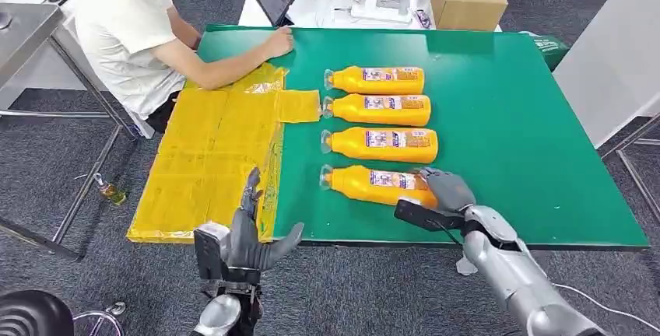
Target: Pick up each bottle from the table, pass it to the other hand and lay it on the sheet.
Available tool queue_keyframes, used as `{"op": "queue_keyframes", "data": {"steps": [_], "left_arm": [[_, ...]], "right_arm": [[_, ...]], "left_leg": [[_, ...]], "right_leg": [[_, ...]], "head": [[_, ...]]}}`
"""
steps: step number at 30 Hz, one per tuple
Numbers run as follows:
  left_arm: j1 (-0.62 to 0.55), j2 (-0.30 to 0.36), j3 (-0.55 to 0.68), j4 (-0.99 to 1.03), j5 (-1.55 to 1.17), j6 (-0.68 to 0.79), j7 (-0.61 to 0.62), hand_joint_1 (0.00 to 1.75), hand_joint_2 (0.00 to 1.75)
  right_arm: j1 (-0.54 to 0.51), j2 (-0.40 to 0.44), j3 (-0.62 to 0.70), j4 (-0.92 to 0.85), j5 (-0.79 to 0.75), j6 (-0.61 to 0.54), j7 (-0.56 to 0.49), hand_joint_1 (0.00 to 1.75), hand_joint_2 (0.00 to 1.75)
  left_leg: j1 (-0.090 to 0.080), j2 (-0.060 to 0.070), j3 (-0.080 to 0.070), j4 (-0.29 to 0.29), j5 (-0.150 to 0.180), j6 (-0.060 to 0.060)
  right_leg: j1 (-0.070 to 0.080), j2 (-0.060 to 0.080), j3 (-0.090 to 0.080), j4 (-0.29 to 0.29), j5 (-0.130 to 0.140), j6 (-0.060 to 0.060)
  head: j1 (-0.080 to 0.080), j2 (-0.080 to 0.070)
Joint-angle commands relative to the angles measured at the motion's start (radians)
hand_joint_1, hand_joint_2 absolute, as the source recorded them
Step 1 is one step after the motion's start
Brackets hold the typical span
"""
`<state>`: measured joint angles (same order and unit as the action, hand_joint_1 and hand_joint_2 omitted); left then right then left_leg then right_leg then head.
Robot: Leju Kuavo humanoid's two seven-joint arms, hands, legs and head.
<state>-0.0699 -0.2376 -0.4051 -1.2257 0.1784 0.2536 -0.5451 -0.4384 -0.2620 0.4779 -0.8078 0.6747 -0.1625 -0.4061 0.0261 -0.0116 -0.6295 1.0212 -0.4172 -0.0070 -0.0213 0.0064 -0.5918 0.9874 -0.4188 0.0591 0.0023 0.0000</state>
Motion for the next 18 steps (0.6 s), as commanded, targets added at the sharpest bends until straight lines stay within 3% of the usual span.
{"op": "queue_keyframes", "data": {"steps": [1, 3, 11, 12, 14, 18], "left_arm": [[0.027, 0.006, 0.009, -0.023, 0.248, -0.097, 0.064, 0.0, 1.75], [0.033, 0.018, -0.007, -0.029, 0.278, -0.121, 0.073, 0.0, 1.75], [0.047, 0.031, -0.019, -0.048, 0.301, -0.144, 0.082, 0.0, 1.75], [0.045, 0.028, -0.027, -0.074, 0.323, -0.158, 0.081, 0.0, 1.75], [0.036, 0.036, -0.036, -0.071, 0.322, -0.16, 0.082, 0.0, 1.75], [0.001, 0.042, -0.057, -0.032, 0.323, -0.165, 0.083, 0.0, 1.75]], "right_arm": [[0.164, 0.192, -0.174, -0.265, -0.242, -0.032, -0.1, 1.5, 1.75], [0.187, 0.219, -0.172, -0.308, -0.275, -0.048, -0.108, 1.4, 1.75], [0.219, 0.253, -0.149, -0.332, -0.28, -0.079, -0.123, 1.36, 1.75], [0.189, 0.261, -0.108, -0.238, -0.285, -0.058, -0.123, 1.43, 1.75], [0.181, 0.27, -0.1, -0.213, -0.285, -0.055, -0.124, 1.38, 1.75], [0.142, 0.306, -0.009, -0.11, -0.267, -0.024, -0.146, 1.47, 1.75]], "left_leg": [[0.0, 0.007, 0.007, -0.002, -0.003, 0.001], [0.0, 0.006, 0.003, -0.001, -0.002, 0.0], [0.0, 0.006, 0.004, -0.001, -0.003, 0.001], [0.001, 0.006, 0.005, -0.002, -0.003, 0.001], [0.001, 0.002, 0.002, -0.001, -0.001, 0.001], [-0.001, 0.004, 0.003, -0.002, -0.001, 0.001]], "right_leg": [[0.001, 0.005, 0.005, -0.001, -0.002, -0.005], [0.001, 0.004, 0.001, 0.0, -0.001, -0.004], [0.001, 0.004, 0.001, 0.0, -0.001, -0.004], [0.002, 0.003, 0.002, 0.0, -0.002, -0.004], [0.001, 0.001, 0.001, -0.001, -0.001, -0.002], [0.0, 0.003, 0.002, -0.001, 0.0, -0.003]], "head": [[0.0, 0.0], [0.0, 0.0], [0.0, 0.0], [0.0, 0.0], [0.0, 0.0], [0.0, 0.0]]}}
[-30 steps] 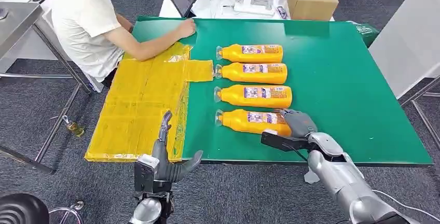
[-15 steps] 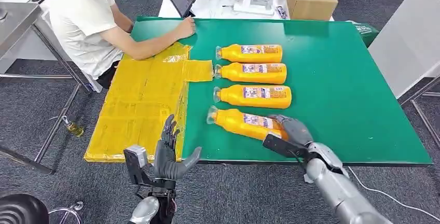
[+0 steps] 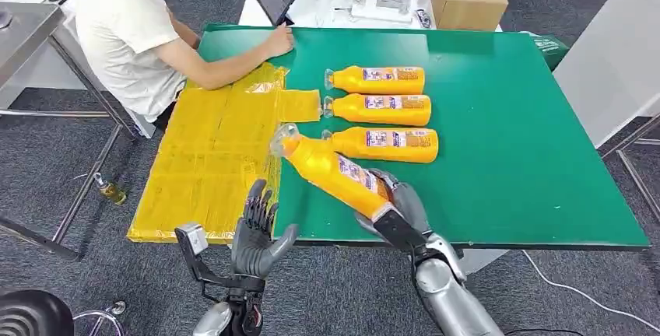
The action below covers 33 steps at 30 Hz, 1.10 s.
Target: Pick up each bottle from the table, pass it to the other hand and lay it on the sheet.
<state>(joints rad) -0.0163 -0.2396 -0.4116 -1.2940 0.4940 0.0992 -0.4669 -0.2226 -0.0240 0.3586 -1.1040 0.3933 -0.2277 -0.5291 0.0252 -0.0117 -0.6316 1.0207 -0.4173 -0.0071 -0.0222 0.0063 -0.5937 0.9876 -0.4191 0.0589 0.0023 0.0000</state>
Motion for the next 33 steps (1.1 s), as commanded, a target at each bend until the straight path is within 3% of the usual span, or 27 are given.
{"op": "queue_keyframes", "data": {"steps": [1, 4, 9, 19, 20, 21, 23, 25, 27, 28, 29, 31, 32, 33], "left_arm": [[-0.059, 0.044, -0.055, 0.044, 0.012, -0.022, 0.002, 0.0, 1.75], [-0.073, 0.04, -0.059, 0.056, 0.024, -0.041, 0.002, 0.0, 1.75], [-0.094, 0.031, -0.058, 0.066, 0.03, -0.053, -0.002, 0.0, 1.75], [-0.106, 0.009, -0.041, 0.075, 0.104, -0.077, 0.031, 0.0, 1.75], [-0.105, 0.007, -0.039, 0.07, 0.108, -0.078, 0.027, 0.0, 1.75], [-0.105, 0.007, -0.039, 0.065, 0.111, -0.083, 0.02, 0.0, 1.75], [-0.101, 0.008, -0.036, 0.039, 0.119, -0.099, 0.008, 0.0, 1.75], [-0.093, 0.009, -0.029, 0.01, 0.124, -0.117, -0.009, 0.02, 1.75], [-0.079, 0.013, -0.021, -0.026, 0.12, -0.135, -0.017, 1.61, 1.75], [-0.071, 0.014, -0.014, -0.043, 0.114, -0.146, -0.028, 1.75, 1.75], [-0.067, 0.016, -0.012, -0.054, 0.112, -0.153, -0.031, 1.75, 1.75], [-0.056, 0.014, 0.0, -0.075, 0.111, -0.18, -0.041, 1.75, 1.75], [-0.052, 0.015, 0.003, -0.081, 0.113, -0.188, -0.042, 1.75, 1.75], [-0.047, 0.014, 0.007, -0.088, 0.119, -0.201, -0.044, 1.75, 1.75]], "right_arm": [[-0.079, 0.072, 0.139, 0.198, 0.017, 0.051, -0.029, 1.47, 1.75], [-0.091, 0.09, 0.224, 0.218, 0.075, 0.036, -0.049, 1.5, 1.75], [-0.084, 0.09, 0.32, 0.19, 0.068, 0.06, -0.092, 1.4, 1.75], [-0.063, 0.077, 0.393, 0.118, 0.046, 0.057, -0.129, 1.26, 1.75], [-0.065, 0.079, 0.397, 0.129, 0.036, 0.064, -0.13, 0.98, 1.75], [-0.066, 0.081, 0.4, 0.136, 0.032, 0.069, -0.13, 0.49, 1.75], [-0.073, 0.089, 0.406, 0.173, 0.018, 0.079, -0.13, 0.38, 1.75], [-0.075, 0.097, 0.401, 0.201, -0.001, 0.094, -0.127, 0.45, 1.75], [-0.081, 0.099, 0.402, 0.237, -0.009, 0.116, -0.106, 0.0, 1.75], [-0.085, 0.095, 0.407, 0.252, -0.007, 0.127, -0.096, 0.0, 1.75], [-0.086, 0.093, 0.407, 0.264, -0.008, 0.134, -0.095, 0.0, 1.75], [-0.086, 0.091, 0.402, 0.282, -0.009, 0.145, -0.095, 0.0, 1.75], [-0.083, 0.092, 0.398, 0.284, -0.009, 0.143, -0.095, 0.0, 0.0], [-0.081, 0.092, 0.394, 0.286, -0.01, 0.145, -0.095, 0.0, 0.0]], "left_leg": [[0.0, 0.006, 0.01, -0.003, -0.002, 0.002], [0.0, 0.005, 0.006, -0.002, -0.001, 0.001], [0.001, 0.005, 0.007, -0.002, -0.002, 0.002], [0.0, 0.001, 0.004, -0.001, -0.001, 0.002], [0.001, 0.001, 0.002, -0.001, 0.0, 0.001], [0.001, 0.001, 0.003, -0.001, -0.001, 0.001], [0.001, 0.0, 0.003, -0.001, -0.001, 0.001], [0.001, 0.001, 0.002, 0.0, -0.001, 0.001], [0.001, 0.002, 0.005, -0.001, -0.002, 0.002], [0.001, 0.001, 0.002, 0.0, -0.001, 0.001], [0.001, 0.002, 0.008, -0.001, -0.003, 0.003], [0.001, 0.002, 0.002, -0.001, -0.001, 0.001], [0.001, 0.003, 0.005, -0.001, -0.002, 0.002], [0.001, 0.001, 0.002, 0.0, 0.0, 0.001]], "right_leg": [[0.002, 0.004, 0.007, -0.002, 0.0, -0.006], [0.001, 0.002, 0.004, -0.001, -0.001, -0.004], [0.002, 0.003, 0.005, -0.002, -0.001, -0.003], [0.001, 0.0, 0.002, 0.0, -0.001, -0.003], [0.001, 0.0, 0.001, -0.001, -0.001, -0.002], [0.002, -0.001, 0.003, -0.001, -0.001, -0.003], [0.002, -0.001, 0.002, -0.001, -0.001, -0.002], [0.001, 0.0, 0.001, 0.0, -0.001, -0.002], [0.002, 0.0, 0.004, -0.001, -0.002, -0.003], [0.001, -0.001, 0.001, 0.0, -0.001, -0.002], [0.002, -0.001, 0.007, -0.001, -0.003, -0.004], [0.001, 0.0, 0.001, -0.001, -0.001, -0.002], [0.002, 0.0, 0.004, -0.001, -0.002, -0.003], [0.002, -0.001, 0.001, -0.001, -0.001, -0.002]], "head": [[0.0, 0.0], [0.0, 0.0], [0.0, 0.0], [0.0, 0.0], [0.0, 0.0], [0.0, 0.0], [0.0, 0.0], [0.0, 0.0], [0.0, 0.0], [0.0, 0.0], [0.0, 0.0], [0.0, 0.0], [0.0, 0.0], [0.0, 0.0]]}}
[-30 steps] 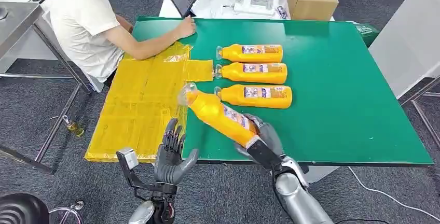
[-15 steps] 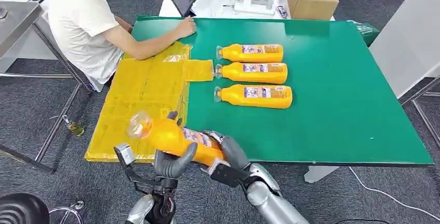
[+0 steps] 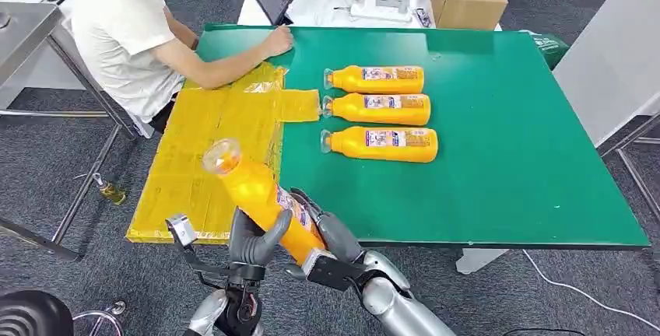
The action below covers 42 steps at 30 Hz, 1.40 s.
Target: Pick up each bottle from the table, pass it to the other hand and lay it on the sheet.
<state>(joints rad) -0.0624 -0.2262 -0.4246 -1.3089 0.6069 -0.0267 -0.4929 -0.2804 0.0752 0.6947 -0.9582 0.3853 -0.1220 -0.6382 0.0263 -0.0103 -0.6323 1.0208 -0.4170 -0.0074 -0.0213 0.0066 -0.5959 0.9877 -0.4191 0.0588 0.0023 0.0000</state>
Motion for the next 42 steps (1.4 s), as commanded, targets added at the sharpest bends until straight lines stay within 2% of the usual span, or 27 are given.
{"op": "queue_keyframes", "data": {"steps": [1, 14, 15, 17, 19, 20, 21, 22, 23, 26, 28, 30, 31, 32, 33, 34, 35, 37, 38, 39, 40, 42], "left_arm": [[0.005, 0.002, 0.025, -0.08, 0.031, -0.119, -0.019, 1.75, 1.75], [0.037, 0.014, 0.055, -0.096, -0.014, -0.236, -0.03, 1.75, 1.75], [0.032, 0.022, 0.054, -0.091, -0.074, -0.201, -0.036, 1.71, 1.75], [0.018, 0.032, 0.065, -0.059, -0.253, -0.003, -0.058, 1.75, 1.75], [-0.012, 0.042, 0.099, -0.003, -0.409, 0.229, -0.065, 1.75, 1.75], [-0.023, 0.049, 0.107, 0.011, -0.408, 0.228, -0.065, 1.75, 1.75], [-0.025, 0.047, 0.118, 0.013, -0.434, 0.27, -0.082, 1.75, 1.75], [-0.036, 0.046, 0.131, 0.015, -0.471, 0.338, -0.089, 1.75, 1.75], [-0.036, 0.046, 0.131, 0.015, -0.471, 0.338, -0.089, 1.75, 1.75], [-0.048, 0.038, 0.151, -0.001, -0.458, 0.367, -0.071, 1.75, 1.75], [-0.054, 0.032, 0.17, -0.007, -0.471, 0.416, -0.067, 1.75, 1.75], [-0.074, 0.036, 0.178, 0.011, -0.537, 0.497, -0.078, 1.75, 1.75], [-0.095, 0.043, 0.174, 0.054, -0.671, 0.632, -0.092, 1.75, 1.75], [-0.095, 0.043, 0.174, 0.054, -0.671, 0.632, -0.092, 1.75, 1.75], [-0.109, 0.052, 0.178, 0.088, -0.745, 0.703, -0.109, 1.75, 1.75], [-0.118, 0.012, 0.273, 0.133, -0.955, 0.725, -0.107, 1.75, 1.75], [-0.124, 0.009, 0.308, 0.156, -1.045, 0.725, -0.094, 1.75, 1.75], [-0.124, 0.009, 0.308, 0.156, -1.045, 0.725, -0.094, 1.73, 1.75], [-0.15, 0.004, 0.349, 0.215, -1.13, 0.725, -0.095, 1.75, 1.75], [-0.164, -0.005, 0.407, 0.242, -1.327, 0.725, -0.062, 1.75, 1.75], [-0.175, 0.0, 0.405, 0.259, -1.393, 0.725, -0.023, 1.75, 1.75], [-0.233, 0.015, 0.442, 0.371, -1.61, 0.725, 0.031, 1.75, 1.75]], "right_arm": [[-0.017, -0.008, 0.047, 0.14, -0.002, 0.031, 0.016, 0.0, 0.0], [0.05, -0.047, -0.1, 0.06, 0.02, -0.053, 0.027, 0.0, 0.0], [0.067, -0.05, -0.128, 0.034, 0.041, -0.103, 0.026, 0.0, 0.0], [0.11, -0.056, -0.206, -0.017, 0.084, -0.252, 0.027, 0.0, 0.0], [0.157, -0.054, -0.32, -0.099, 0.195, -0.569, 0.04, 0.0, 0.0], [0.175, -0.07, -0.334, -0.148, 0.199, -0.551, 0.052, 0.0, 0.0], [0.199, -0.04, -0.442, -0.198, 0.311, -0.576, 0.055, 0.0, 0.0], [0.255, 0.118, -0.753, -0.351, 0.554, -0.576, -0.06, 0.0, 0.0], [0.255, 0.118, -0.753, -0.351, 0.554, -0.576, -0.06, 0.0, 0.0], [0.278, 0.2, -0.94, -0.669, 0.728, -0.576, -0.06, 0.0, 0.0], [0.271, 0.222, -1.011, -0.757, 0.788, -0.576, -0.06, 0.0, 0.0], [0.264, 0.222, -1.04, -0.785, 0.802, -0.576, -0.06, 0.0, 0.0], [0.256, 0.225, -1.033, -0.752, 0.756, -0.576, -0.06, 0.0, 0.0], [0.256, 0.225, -1.033, -0.752, 0.756, -0.576, -0.06, 0.0, 0.0], [0.251, 0.229, -1.025, -0.738, 0.744, -0.576, -0.06, 0.0, 0.0], [0.241, 0.226, -0.995, -0.686, 0.734, -0.576, -0.06, 0.0, 0.0], [0.234, 0.222, -0.976, -0.65, 0.718, -0.576, -0.06, 0.0, 0.0], [0.234, 0.222, -0.976, -0.65, 0.718, -0.576, -0.06, 0.0, 0.0], [0.223, 0.234, -0.958, -0.623, 0.72, -0.576, -0.06, 0.0, 0.0], [0.223, 0.22, -0.921, -0.582, 0.704, -0.576, -0.06, 0.0, 0.0], [0.242, 0.183, -0.894, -0.566, 0.66, -0.576, -0.06, 0.0, 0.0], [0.189, 0.216, -0.862, -0.473, 0.678, -0.576, -0.06, 0.0, 0.0]], "left_leg": [[0.0, -0.001, 0.004, -0.001, -0.001, 0.002], [0.0, -0.002, 0.005, -0.001, -0.001, 0.002], [0.0, -0.001, 0.003, -0.001, -0.001, 0.002], [-0.001, -0.002, 0.004, -0.001, -0.001, 0.002], [-0.001, -0.003, 0.003, -0.001, 0.0, 0.002], [-0.001, -0.003, 0.002, -0.001, 0.0, 0.002], [-0.001, -0.003, 0.004, -0.002, 0.0, 0.002], [-0.002, -0.003, 0.002, -0.001, 0.0, 0.002], [-0.001, -0.003, 0.003, -0.001, -0.001, 0.002], [-0.001, -0.001, 0.0, 0.0, -0.001, 0.001], [-0.002, -0.004, -0.003, 0.002, 0.0, 0.001], [-0.001, -0.008, -0.001, 0.001, 0.0, 0.002], [-0.001, -0.007, 0.002, 0.001, -0.002, 0.003], [-0.001, -0.007, 0.001, 0.0, 0.0, 0.002], [-0.001, -0.007, 0.0, -0.001, 0.0, 0.001], [-0.001, -0.007, 0.001, -0.001, 0.0, 0.002], [-0.001, -0.004, 0.004, -0.002, -0.001, 0.002], [-0.001, -0.003, 0.005, -0.002, -0.001, 0.002], [-0.001, -0.003, 0.006, -0.002, -0.001, 0.002], [-0.001, -0.004, 0.003, -0.001, 0.0, 0.001], [-0.002, -0.003, 0.006, -0.002, 0.0, 0.002], [-0.001, -0.001, 0.006, -0.003, 0.0, 0.001]], "right_leg": [[0.001, -0.002, 0.004, -0.001, -0.001, -0.002], [0.0, -0.003, 0.005, -0.001, -0.002, -0.003], [0.001, -0.002, 0.004, -0.001, -0.001, -0.002], [0.0, -0.003, 0.005, -0.001, -0.002, -0.002], [0.0, -0.004, 0.004, -0.001, -0.002, -0.002], [0.0, -0.003, 0.003, -0.001, -0.001, -0.002], [0.0, -0.003, 0.005, -0.001, -0.001, -0.003], [-0.001, -0.003, 0.003, 0.0, -0.001, -0.002], [0.0, -0.003, 0.004, 0.0, -0.001, -0.003], [0.0, -0.002, 0.0, 0.002, -0.001, -0.003], [-0.002, -0.004, -0.003, 0.004, -0.002, -0.002], [-0.001, -0.007, 0.001, 0.002, -0.002, -0.002], [0.0, -0.007, 0.004, 0.001, -0.003, -0.003], [0.0, -0.006, 0.003, 0.0, -0.002, -0.002], [0.0, -0.005, 0.002, 0.0, -0.001, -0.001], [-0.001, -0.006, 0.003, 0.0, -0.001, -0.002], [0.0, -0.003, 0.005, -0.002, -0.001, -0.003], [-0.001, -0.002, 0.006, -0.002, 0.0, -0.003], [0.0, -0.003, 0.007, -0.002, -0.001, -0.004], [-0.001, -0.003, 0.004, -0.001, -0.001, -0.002], [-0.001, -0.003, 0.006, -0.001, -0.001, -0.003], [0.0, -0.001, 0.006, -0.003, 0.001, -0.003]], "head": [[0.0, 0.0], [0.0, 0.0], [0.0, 0.0], [0.001, 0.0], [0.0, 0.0], [0.0, 0.0], [0.0, 0.0], [0.0, 0.0], [0.0, 0.0], [0.001, 0.0], [-0.001, 0.0], [-0.001, 0.0], [0.0, 0.0], [0.0, 0.0], [0.0, 0.0], [0.0, 0.0], [0.001, 0.0], [0.0, 0.0], [0.0, 0.0], [0.0, 0.0], [0.0, 0.0], [0.0, 0.0]]}}
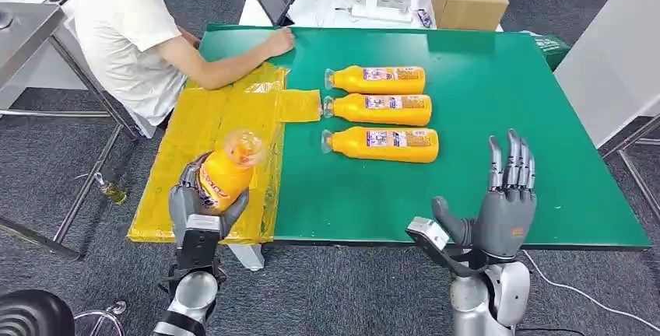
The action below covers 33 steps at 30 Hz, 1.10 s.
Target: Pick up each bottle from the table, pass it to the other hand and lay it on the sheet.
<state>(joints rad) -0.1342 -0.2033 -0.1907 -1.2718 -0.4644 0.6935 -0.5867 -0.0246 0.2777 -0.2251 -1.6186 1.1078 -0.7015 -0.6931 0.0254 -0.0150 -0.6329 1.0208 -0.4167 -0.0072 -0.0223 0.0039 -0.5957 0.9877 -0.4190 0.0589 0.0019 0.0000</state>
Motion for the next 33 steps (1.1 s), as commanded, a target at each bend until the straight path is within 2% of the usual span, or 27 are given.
{"op": "queue_keyframes", "data": {"steps": [1, 5, 9, 13, 14, 15, 16, 17, 20, 21, 23, 25, 29, 33], "left_arm": [[-0.202, 0.019, 0.156, 0.408, -0.607, 0.005, 0.195, 1.75, 1.75], [-0.317, 0.04, 0.092, 0.639, -0.699, 0.005, 0.255, 1.75, 1.75], [-0.346, 0.045, 0.083, 0.711, -0.682, -0.026, 0.265, 1.73, 1.75], [-0.375, 0.053, 0.073, 0.77, -0.594, -0.065, 0.249, 1.19, 1.75], [-0.391, 0.074, 0.022, 0.788, -0.502, -0.077, 0.254, 0.96, 1.75], [-0.379, 0.07, 0.019, 0.779, -0.488, -0.09, 0.255, 0.96, 1.75], [-0.378, 0.072, 0.024, 0.777, -0.459, -0.12, 0.259, 0.1, 1.75], [-0.379, 0.076, 0.02, 0.78, -0.457, -0.125, 0.262, 0.03, 1.75], [-0.388, 0.083, 0.008, 0.8, -0.456, -0.155, 0.27, 0.0, 1.75], [-0.388, 0.083, 0.008, 0.8, -0.456, -0.155, 0.27, 0.0, 1.75], [-0.391, 0.087, -0.001, 0.816, -0.437, -0.231, 0.262, 0.0, 1.75], [-0.39, 0.089, -0.006, 0.819, -0.437, -0.246, 0.26, 0.0, 1.75], [-0.385, 0.101, -0.051, 0.822, -0.431, -0.388, 0.215, 0.0, 1.75], [-0.365, 0.101, -0.061, 0.783, -0.406, -0.427, 0.183, 0.0, 1.75]], "right_arm": [[-0.071, -0.004, 0.091, 0.227, -0.065, 0.003, -0.005, 0.0, 0.0], [-0.091, -0.015, 0.146, 0.313, -0.113, 0.003, -0.005, 0.0, 0.0], [-0.1, -0.029, 0.168, 0.357, -0.142, 0.003, -0.005, 0.0, 0.0], [-0.106, -0.049, 0.208, 0.419, -0.204, 0.003, -0.005, 0.0, 0.0], [-0.23, -0.176, 0.34, 0.365, -0.34, 0.003, 0.121, 0.0, 0.0], [-0.089, -0.112, 0.302, 0.39, -0.263, 0.003, 0.071, 0.0, 0.0], [-0.11, -0.067, 0.244, 0.462, -0.263, 0.003, -0.005, 0.0, 0.0], [-0.107, -0.066, 0.24, 0.441, -0.251, 0.003, -0.005, 0.0, 0.0], [-0.104, -0.063, 0.237, 0.414, -0.254, 0.003, -0.005, 0.0, 0.0], [-0.104, -0.063, 0.237, 0.414, -0.254, 0.003, -0.005, 0.0, 0.0], [-0.102, -0.062, 0.23, 0.398, -0.278, 0.003, -0.005, 0.0, 0.0], [-0.103, -0.065, 0.231, 0.402, -0.282, 0.003, -0.005, 0.0, 0.0], [-0.104, -0.08, 0.236, 0.427, -0.321, 0.003, -0.005, 0.0, 0.0], [-0.104, -0.084, 0.23, 0.428, -0.32, 0.003, -0.005, 0.0, 0.0]], "left_leg": [[0.0, 0.005, 0.008, -0.004, 0.0, 0.002], [0.001, 0.002, 0.006, -0.003, 0.001, 0.002], [0.001, 0.002, 0.006, -0.002, 0.0, 0.002], [0.001, 0.002, 0.005, -0.002, 0.0, 0.002], [0.001, 0.003, 0.008, -0.003, -0.001, 0.002], [0.001, 0.002, 0.004, -0.002, 0.0, 0.001], [0.0, 0.003, 0.005, -0.002, 0.0, 0.002], [0.001, 0.002, 0.005, -0.002, 0.0, 0.001], [0.0, 0.001, 0.008, -0.003, 0.001, 0.003], [0.001, 0.005, 0.007, -0.002, 0.0, 0.001], [0.001, 0.003, 0.006, -0.002, 0.0, 0.001], [0.0, 0.003, 0.007, -0.002, 0.0, 0.002], [0.0, 0.007, 0.013, -0.004, -0.001, 0.003], [0.0, 0.003, 0.011, -0.003, 0.0, 0.002]], "right_leg": [[0.001, 0.003, 0.007, -0.004, 0.001, -0.004], [0.001, 0.001, 0.006, -0.002, 0.001, -0.003], [0.001, 0.001, 0.007, -0.002, 0.0, -0.002], [0.002, 0.001, 0.005, -0.002, 0.0, -0.002], [0.002, 0.001, 0.009, -0.003, 0.0, -0.003], [0.002, 0.001, 0.005, -0.002, 0.0, -0.002], [0.001, 0.001, 0.006, -0.002, 0.0, -0.002], [0.002, 0.001, 0.005, -0.002, 0.0, -0.002], [0.001, -0.001, 0.01, -0.003, 0.0, -0.003], [0.002, 0.003, 0.006, -0.001, 0.0, -0.003], [0.001, 0.001, 0.006, -0.001, 0.0, -0.003], [0.001, 0.001, 0.007, -0.001, 0.0, -0.003], [0.001, 0.004, 0.012, -0.003, 0.001, -0.004], [0.001, 0.001, 0.012, -0.002, 0.0, -0.002]], "head": [[0.001, 0.0], [0.0, 0.0], [0.0, 0.0], [0.001, 0.0], [0.001, 0.0], [0.0, 0.0], [0.001, 0.0], [0.0, 0.0], [0.002, 0.0], [0.0, 0.0], [0.001, 0.0], [0.0, 0.0], [0.001, 0.0], [0.0, 0.0]]}}
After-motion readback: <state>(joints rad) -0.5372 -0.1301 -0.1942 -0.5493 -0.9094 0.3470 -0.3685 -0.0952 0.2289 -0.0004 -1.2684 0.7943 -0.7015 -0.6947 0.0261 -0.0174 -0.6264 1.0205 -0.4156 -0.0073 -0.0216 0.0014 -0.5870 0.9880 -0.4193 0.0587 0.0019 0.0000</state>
